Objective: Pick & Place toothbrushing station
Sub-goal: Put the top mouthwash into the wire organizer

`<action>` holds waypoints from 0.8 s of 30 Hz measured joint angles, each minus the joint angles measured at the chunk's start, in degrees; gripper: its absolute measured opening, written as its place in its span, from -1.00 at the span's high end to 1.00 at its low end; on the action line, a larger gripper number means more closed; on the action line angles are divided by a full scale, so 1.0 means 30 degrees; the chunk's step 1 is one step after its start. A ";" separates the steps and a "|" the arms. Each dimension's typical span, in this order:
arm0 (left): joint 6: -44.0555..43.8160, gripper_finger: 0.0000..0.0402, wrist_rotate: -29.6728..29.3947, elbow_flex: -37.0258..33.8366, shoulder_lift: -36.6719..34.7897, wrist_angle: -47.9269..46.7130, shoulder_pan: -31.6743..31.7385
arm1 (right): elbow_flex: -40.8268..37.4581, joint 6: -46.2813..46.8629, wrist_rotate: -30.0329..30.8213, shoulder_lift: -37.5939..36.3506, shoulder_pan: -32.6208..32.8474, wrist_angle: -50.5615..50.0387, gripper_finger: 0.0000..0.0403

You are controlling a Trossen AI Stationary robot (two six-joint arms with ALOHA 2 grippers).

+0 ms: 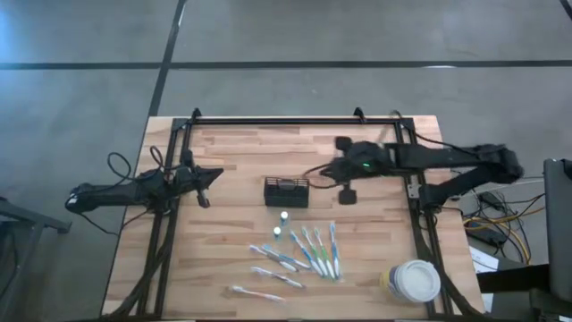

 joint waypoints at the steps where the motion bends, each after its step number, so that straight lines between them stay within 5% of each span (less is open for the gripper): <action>1: -0.0060 0.97 0.0000 -0.0004 0.0000 -0.0024 0.0000 | 0.1366 -0.0650 -0.0280 0.0953 -0.0001 -0.1056 0.87; 5: -0.0125 0.97 0.0008 0.0027 0.0000 -0.0299 0.0000 | 0.6650 -0.2937 -0.2282 0.4497 0.0006 -0.5035 0.66; 12: -0.0203 0.97 0.0022 0.0040 0.0199 -0.0511 -0.0007 | 1.3008 -0.7032 -0.2896 0.9900 0.0437 -0.9584 0.26; 24: -0.0118 0.97 0.0022 0.0040 0.0233 -0.0601 -0.0007 | 1.7488 -0.9806 -0.4482 1.5708 0.1146 -1.3145 0.00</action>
